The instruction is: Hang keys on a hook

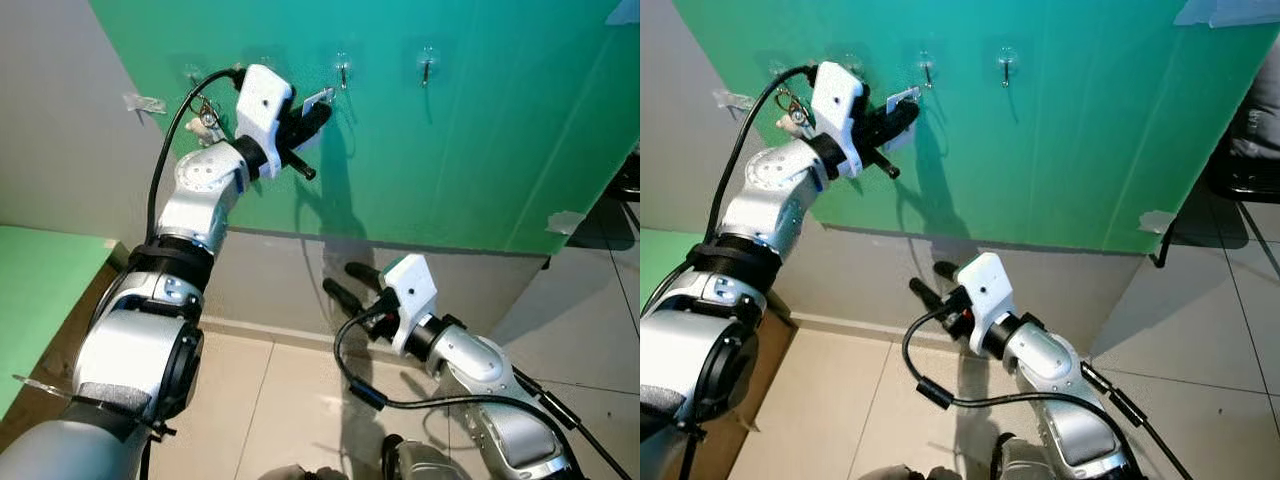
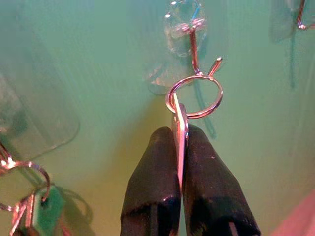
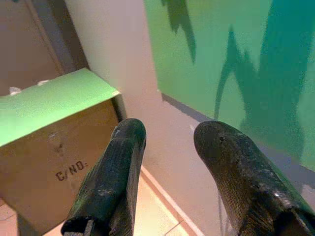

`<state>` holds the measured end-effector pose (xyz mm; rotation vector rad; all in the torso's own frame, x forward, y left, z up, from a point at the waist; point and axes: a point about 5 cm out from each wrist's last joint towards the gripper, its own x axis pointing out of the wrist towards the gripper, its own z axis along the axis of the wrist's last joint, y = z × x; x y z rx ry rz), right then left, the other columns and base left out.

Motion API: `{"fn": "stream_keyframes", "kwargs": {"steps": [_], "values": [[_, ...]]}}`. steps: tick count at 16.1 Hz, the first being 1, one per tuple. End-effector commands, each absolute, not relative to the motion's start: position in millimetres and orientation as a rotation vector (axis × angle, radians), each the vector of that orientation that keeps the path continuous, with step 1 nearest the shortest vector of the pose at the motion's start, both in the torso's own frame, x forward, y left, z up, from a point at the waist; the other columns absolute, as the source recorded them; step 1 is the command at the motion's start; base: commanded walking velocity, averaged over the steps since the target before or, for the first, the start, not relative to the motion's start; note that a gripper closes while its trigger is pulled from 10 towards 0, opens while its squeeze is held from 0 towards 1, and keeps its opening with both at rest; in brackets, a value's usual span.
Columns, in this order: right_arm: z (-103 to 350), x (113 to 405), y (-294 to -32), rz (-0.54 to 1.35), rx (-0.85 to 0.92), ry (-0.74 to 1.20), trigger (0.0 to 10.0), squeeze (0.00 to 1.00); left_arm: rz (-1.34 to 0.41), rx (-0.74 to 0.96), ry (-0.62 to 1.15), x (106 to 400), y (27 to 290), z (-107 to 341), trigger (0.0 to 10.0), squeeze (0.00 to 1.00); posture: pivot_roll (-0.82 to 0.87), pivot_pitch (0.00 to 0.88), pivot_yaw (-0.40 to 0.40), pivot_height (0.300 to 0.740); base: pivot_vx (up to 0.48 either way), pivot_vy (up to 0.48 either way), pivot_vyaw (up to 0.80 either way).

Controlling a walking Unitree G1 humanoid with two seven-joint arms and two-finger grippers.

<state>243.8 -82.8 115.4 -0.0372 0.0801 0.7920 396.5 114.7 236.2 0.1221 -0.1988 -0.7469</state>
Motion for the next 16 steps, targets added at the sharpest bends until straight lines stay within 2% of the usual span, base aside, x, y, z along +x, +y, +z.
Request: {"fn": "stream_keyframes", "kwargs": {"steps": [1, 3, 6, 16], "values": [[120, 241, -77, 0.828, -0.017, 0.068, 10.0, 0.00, -0.773, 0.084, -0.184, 397, 116, 238, 0.0, 0.00, -0.23, 0.071, 0.173, 0.720, 0.000, 0.000, 0.00], [119, 239, -77, 0.839, -0.013, 0.075, 10.0, 0.00, -0.889, -0.003, -0.110, 391, 109, 220, 0.0, 0.00, -0.23, 0.062, 0.174, 0.720, 0.000, 0.000, 0.00], [119, 239, -78, 0.841, -0.016, 0.077, 10.0, 0.00, -0.886, -0.016, -0.147, 389, 105, 220, 0.0, 0.00, -0.23, 0.063, 0.171, 0.720, 0.000, 0.000, 0.00], [118, 239, -77, 0.849, -0.014, 0.088, 10.0, 0.00, -0.808, 0.201, -0.372, 387, 105, 265, 0.0, 0.00, -0.23, 0.067, 0.169, 0.720, 0.000, 0.000, 0.00]]}}
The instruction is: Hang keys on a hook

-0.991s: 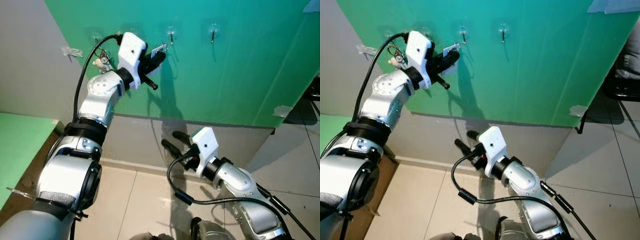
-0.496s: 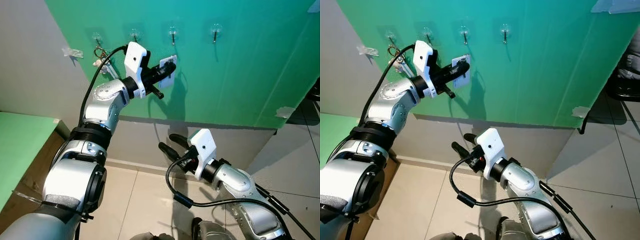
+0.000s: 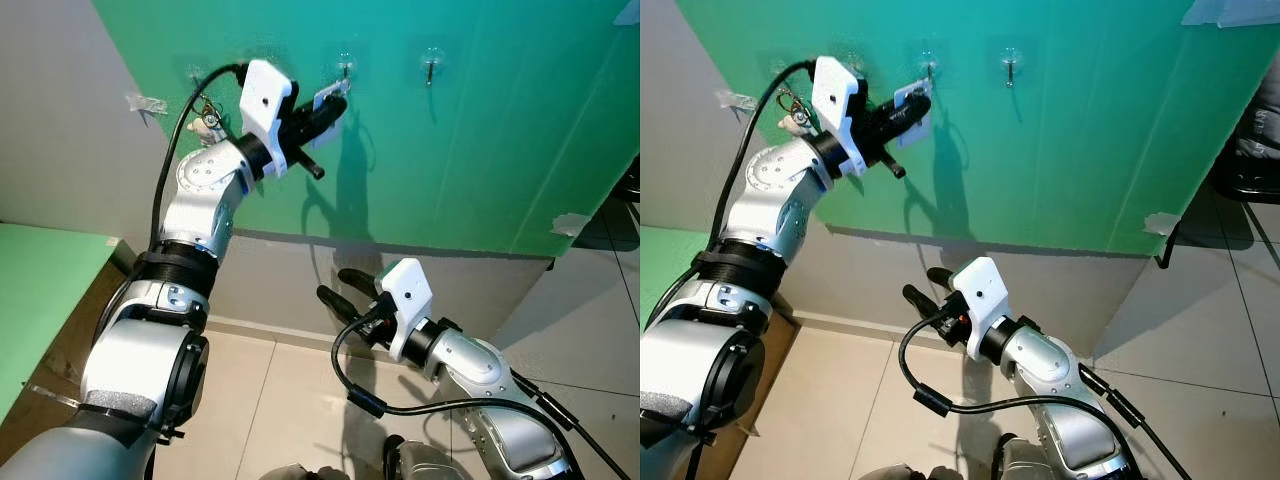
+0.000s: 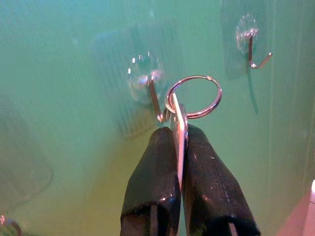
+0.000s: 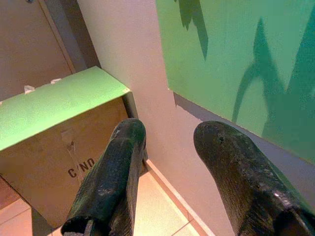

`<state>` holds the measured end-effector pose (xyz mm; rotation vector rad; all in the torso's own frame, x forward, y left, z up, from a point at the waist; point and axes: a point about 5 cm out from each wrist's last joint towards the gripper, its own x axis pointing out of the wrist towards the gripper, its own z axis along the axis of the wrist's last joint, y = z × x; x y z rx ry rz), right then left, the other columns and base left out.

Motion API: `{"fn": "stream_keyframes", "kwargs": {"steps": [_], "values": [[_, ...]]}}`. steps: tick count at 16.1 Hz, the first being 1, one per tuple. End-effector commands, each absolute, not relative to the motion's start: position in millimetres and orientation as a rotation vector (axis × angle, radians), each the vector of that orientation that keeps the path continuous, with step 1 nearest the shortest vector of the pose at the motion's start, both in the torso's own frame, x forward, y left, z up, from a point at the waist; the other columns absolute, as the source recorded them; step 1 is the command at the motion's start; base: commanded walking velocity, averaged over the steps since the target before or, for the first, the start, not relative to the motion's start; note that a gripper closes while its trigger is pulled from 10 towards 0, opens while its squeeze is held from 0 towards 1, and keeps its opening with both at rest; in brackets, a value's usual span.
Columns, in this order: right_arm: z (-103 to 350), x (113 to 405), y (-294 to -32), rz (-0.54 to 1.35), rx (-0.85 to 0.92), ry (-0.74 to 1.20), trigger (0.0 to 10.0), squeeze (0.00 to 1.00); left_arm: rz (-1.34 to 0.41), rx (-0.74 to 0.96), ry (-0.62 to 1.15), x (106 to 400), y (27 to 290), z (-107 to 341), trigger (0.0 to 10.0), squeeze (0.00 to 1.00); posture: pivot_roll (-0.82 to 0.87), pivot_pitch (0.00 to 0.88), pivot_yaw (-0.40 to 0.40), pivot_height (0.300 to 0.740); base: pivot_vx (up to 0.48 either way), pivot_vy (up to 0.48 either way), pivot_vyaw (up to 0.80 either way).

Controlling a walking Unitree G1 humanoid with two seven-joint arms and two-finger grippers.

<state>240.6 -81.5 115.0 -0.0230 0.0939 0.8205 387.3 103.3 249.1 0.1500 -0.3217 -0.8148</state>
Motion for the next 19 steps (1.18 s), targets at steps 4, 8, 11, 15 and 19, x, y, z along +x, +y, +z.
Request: {"fn": "stream_keyframes", "kwargs": {"steps": [4, 8, 11, 15, 19], "values": [[117, 238, -77, 0.857, -0.017, 0.092, 10.0, 0.00, -0.771, 0.237, -0.399, 389, 105, 272, 0.0, 0.00, -0.23, 0.067, 0.168, 0.720, 0.000, 0.000, 0.00], [117, 237, -76, 0.868, -0.018, 0.095, 10.0, 0.00, -0.750, 0.262, -0.419, 387, 109, 278, 0.0, 0.00, -0.22, 0.069, 0.166, 0.720, 0.000, 0.000, 0.00], [117, 238, -75, 0.875, -0.018, 0.095, 10.0, 0.00, -0.700, 0.282, -0.419, 391, 120, 282, 0.0, 0.00, -0.22, 0.070, 0.166, 0.720, 0.000, 0.000, 0.00], [118, 237, -75, 0.887, -0.017, 0.099, 10.0, 0.00, -0.643, 0.351, -0.420, 394, 126, 288, 0.0, 0.00, -0.22, 0.070, 0.164, 0.720, 0.000, 0.000, 0.00], [117, 235, -74, 0.898, -0.018, 0.105, 10.0, 0.00, -0.622, 0.295, -0.426, 393, 129, 290, 0.0, 0.00, -0.22, 0.074, 0.163, 0.720, 0.000, 0.000, 0.00]]}}
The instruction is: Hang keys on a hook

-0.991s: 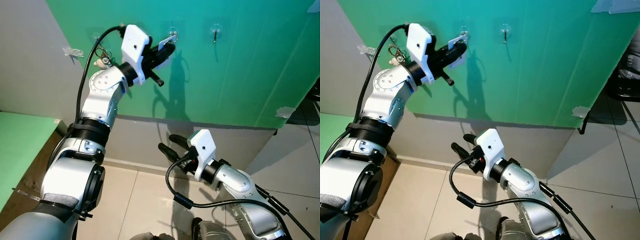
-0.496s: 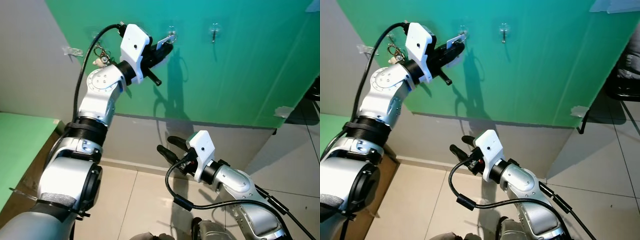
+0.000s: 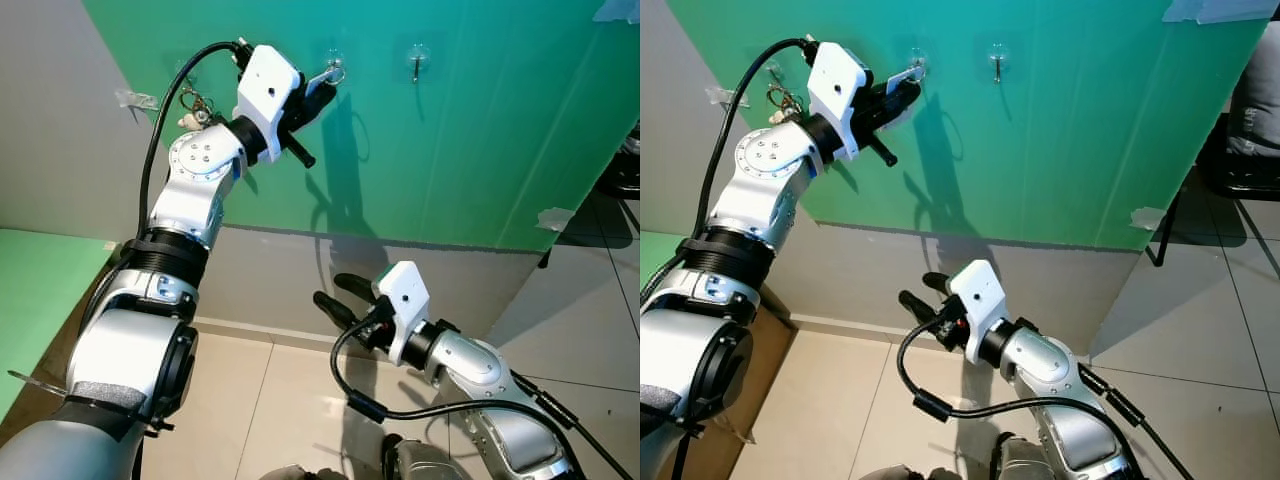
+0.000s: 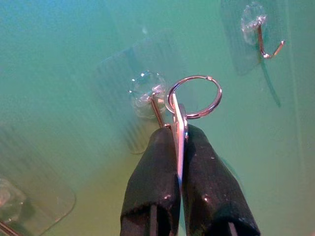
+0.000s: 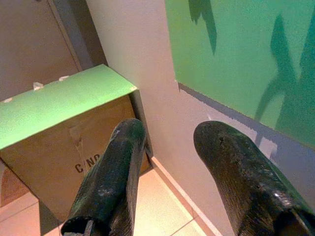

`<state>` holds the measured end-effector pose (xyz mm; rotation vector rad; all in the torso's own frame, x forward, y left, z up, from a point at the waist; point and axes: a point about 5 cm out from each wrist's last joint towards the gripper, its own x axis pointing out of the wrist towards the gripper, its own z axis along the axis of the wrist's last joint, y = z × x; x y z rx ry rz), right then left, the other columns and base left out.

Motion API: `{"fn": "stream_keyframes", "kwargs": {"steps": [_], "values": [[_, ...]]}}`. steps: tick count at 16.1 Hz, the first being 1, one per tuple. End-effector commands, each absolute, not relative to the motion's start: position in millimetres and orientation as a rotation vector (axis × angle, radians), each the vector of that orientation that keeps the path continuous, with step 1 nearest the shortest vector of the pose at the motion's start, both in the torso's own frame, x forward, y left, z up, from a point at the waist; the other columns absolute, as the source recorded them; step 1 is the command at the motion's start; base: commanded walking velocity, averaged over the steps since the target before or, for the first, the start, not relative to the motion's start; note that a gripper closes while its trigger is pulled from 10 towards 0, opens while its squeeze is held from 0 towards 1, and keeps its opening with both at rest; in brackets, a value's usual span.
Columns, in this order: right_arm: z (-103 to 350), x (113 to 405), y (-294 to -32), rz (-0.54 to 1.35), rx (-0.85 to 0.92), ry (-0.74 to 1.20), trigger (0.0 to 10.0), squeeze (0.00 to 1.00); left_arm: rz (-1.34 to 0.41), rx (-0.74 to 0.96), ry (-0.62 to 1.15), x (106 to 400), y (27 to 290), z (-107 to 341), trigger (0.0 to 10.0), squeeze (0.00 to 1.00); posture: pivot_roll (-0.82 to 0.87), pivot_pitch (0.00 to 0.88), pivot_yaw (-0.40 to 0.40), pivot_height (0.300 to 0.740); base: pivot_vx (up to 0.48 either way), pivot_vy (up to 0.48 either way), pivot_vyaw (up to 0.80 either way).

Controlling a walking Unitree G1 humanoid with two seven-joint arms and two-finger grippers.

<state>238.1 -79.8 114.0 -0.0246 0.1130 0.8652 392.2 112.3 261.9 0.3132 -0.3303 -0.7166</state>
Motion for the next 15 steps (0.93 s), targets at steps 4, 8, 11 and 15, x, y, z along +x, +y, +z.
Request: {"fn": "stream_keyframes", "kwargs": {"steps": [4, 8, 11, 15], "values": [[116, 235, -75, 0.914, -0.023, 0.119, 10.0, 0.00, -0.792, 0.114, -0.361, 381, 109, 265, 0.0, 0.00, -0.22, 0.073, 0.153, 0.720, 0.000, 0.000, 0.00], [115, 236, -75, 0.920, -0.024, 0.124, 10.0, 0.00, -0.784, 0.090, -0.361, 378, 100, 258, 0.0, 0.00, -0.21, 0.061, 0.145, 0.720, 0.000, 0.000, 0.00], [113, 236, -75, 0.925, -0.027, 0.126, 10.0, 0.00, -0.777, 0.090, -0.405, 374, 101, 272, 0.0, 0.00, -0.21, 0.049, 0.147, 0.720, 0.000, 0.000, 0.00], [112, 236, -74, 0.927, -0.025, 0.126, 10.0, 0.00, -0.752, 0.192, -0.428, 372, 105, 279, 0.0, 0.00, -0.22, 0.043, 0.156, 0.720, 0.000, 0.000, 0.00]]}}
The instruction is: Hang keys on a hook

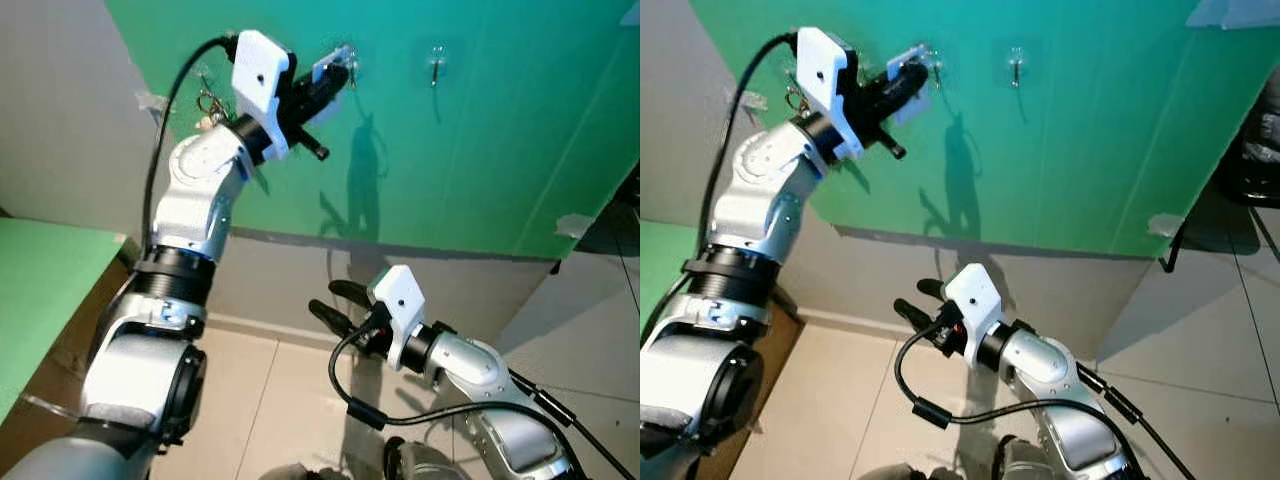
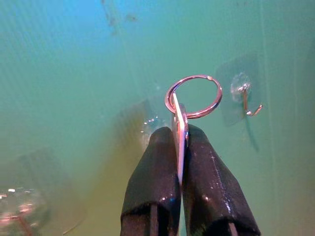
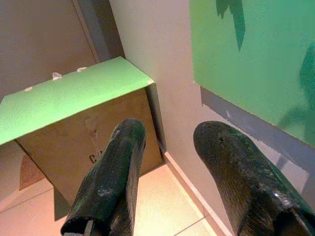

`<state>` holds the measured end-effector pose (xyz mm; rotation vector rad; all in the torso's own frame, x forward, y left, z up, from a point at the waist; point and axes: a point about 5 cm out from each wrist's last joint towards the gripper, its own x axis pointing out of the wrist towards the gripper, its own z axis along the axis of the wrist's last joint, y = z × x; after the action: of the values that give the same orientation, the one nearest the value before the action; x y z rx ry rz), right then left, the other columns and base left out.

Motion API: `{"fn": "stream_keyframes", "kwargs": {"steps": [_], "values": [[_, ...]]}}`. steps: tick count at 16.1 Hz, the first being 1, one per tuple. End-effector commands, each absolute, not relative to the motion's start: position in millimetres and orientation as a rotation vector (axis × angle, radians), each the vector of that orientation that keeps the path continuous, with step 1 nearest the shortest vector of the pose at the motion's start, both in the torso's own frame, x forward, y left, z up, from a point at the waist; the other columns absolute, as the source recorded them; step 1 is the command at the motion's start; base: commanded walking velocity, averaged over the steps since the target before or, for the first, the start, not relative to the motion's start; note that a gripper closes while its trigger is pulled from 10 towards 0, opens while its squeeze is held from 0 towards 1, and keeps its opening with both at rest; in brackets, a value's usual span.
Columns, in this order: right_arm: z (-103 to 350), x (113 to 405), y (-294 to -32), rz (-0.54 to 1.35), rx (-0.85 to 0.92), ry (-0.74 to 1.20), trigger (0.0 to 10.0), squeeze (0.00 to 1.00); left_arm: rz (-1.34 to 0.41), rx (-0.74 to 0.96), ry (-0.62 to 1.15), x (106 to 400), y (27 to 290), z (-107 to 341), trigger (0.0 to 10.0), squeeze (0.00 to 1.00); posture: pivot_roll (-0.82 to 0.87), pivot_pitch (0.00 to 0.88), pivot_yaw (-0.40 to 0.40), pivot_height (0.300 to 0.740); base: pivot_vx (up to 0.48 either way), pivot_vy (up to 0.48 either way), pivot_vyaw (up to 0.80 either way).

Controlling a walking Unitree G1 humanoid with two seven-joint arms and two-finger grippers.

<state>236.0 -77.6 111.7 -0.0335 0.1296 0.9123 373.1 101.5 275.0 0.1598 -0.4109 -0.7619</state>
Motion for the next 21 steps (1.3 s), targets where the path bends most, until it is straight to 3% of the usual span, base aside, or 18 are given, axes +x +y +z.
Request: {"fn": "stream_keyframes", "kwargs": {"steps": [1, 10, 21], "values": [[112, 236, -74, 0.927, -0.024, 0.126, 10.0, 0.00, -0.750, 0.207, -0.430, 370, 105, 280, 0.0, 0.00, -0.22, 0.043, 0.156, 0.720, 0.000, 0.000, 0.00], [113, 235, -74, 0.941, -0.026, 0.134, 10.0, 0.00, -0.615, 0.462, -0.440, 375, 112, 270, 0.0, 0.00, -0.21, 0.070, 0.142, 0.720, 0.000, 0.000, 0.00], [113, 232, -77, 0.920, -0.026, 0.140, 10.0, 0.00, -0.597, 0.541, -0.468, 388, 94, 254, 0.0, 0.00, -0.23, 0.080, 0.151, 0.720, 0.000, 0.000, 0.00]]}}
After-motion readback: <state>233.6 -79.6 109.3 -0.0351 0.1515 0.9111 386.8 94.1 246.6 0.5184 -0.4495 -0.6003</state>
